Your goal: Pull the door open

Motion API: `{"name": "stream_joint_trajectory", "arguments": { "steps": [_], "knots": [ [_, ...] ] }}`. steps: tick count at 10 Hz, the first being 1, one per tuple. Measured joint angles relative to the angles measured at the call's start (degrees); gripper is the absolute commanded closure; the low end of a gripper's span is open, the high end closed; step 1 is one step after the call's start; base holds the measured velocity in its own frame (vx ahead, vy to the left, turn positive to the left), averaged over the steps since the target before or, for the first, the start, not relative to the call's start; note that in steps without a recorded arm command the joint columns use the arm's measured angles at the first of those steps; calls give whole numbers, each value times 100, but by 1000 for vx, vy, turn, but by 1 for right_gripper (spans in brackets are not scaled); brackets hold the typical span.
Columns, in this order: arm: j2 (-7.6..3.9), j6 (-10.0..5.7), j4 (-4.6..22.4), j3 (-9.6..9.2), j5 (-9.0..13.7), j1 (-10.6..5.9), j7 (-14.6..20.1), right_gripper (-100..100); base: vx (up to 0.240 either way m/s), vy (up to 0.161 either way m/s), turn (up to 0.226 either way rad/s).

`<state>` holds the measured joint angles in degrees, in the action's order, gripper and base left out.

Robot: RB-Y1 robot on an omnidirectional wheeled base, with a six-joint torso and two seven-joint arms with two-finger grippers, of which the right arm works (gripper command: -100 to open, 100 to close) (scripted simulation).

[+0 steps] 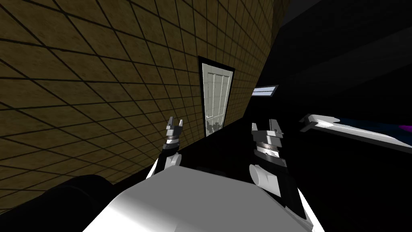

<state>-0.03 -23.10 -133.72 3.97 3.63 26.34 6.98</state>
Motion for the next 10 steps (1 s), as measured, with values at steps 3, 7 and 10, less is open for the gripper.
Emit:
{"name": "stream_joint_trajectory", "arguments": {
  "steps": [3,7,10],
  "knots": [
    [-92,-94,339,25,22,-88,26,-100,67,2,94],
    [-145,-215,832,-15,3,-264,-6,-100,67,-6,109],
    [-235,-343,1369,20,19,-481,3,-100,75,-29,130]
  ]
}}
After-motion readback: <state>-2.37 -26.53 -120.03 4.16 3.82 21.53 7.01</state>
